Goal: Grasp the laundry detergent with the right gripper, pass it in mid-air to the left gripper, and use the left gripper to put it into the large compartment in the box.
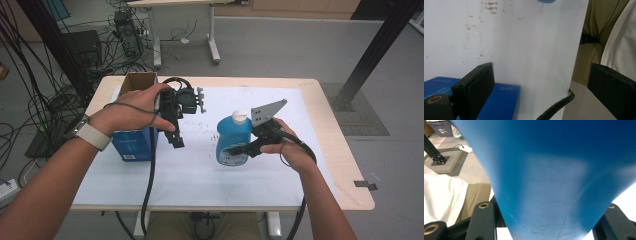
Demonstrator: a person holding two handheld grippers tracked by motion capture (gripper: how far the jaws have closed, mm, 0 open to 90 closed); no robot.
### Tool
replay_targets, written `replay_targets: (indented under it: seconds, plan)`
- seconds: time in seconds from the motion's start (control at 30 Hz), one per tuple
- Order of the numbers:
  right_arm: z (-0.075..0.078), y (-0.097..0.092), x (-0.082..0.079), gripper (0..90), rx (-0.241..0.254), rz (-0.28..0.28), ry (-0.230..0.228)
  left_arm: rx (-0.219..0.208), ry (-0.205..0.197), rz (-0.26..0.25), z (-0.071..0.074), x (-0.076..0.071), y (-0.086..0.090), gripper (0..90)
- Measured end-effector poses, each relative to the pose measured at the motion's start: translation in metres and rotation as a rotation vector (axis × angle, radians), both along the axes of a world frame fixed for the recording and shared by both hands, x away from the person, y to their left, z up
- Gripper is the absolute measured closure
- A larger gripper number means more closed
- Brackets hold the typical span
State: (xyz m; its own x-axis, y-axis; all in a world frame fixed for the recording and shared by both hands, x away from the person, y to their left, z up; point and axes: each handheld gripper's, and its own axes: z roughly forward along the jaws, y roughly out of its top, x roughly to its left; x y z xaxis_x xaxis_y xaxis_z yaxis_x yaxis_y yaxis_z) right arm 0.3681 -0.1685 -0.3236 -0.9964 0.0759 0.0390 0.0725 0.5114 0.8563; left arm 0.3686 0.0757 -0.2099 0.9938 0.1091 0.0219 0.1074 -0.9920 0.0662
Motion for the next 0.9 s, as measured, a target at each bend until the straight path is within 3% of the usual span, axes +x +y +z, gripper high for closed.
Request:
replay_targets:
  seconds: [0.9]
  plan:
    - [0.013,0.031,-0.001,43.5,-0.005,0.021,-0.017,-0.013,-0.016,-0.073,0.030,0.000,-0.025,7.2]
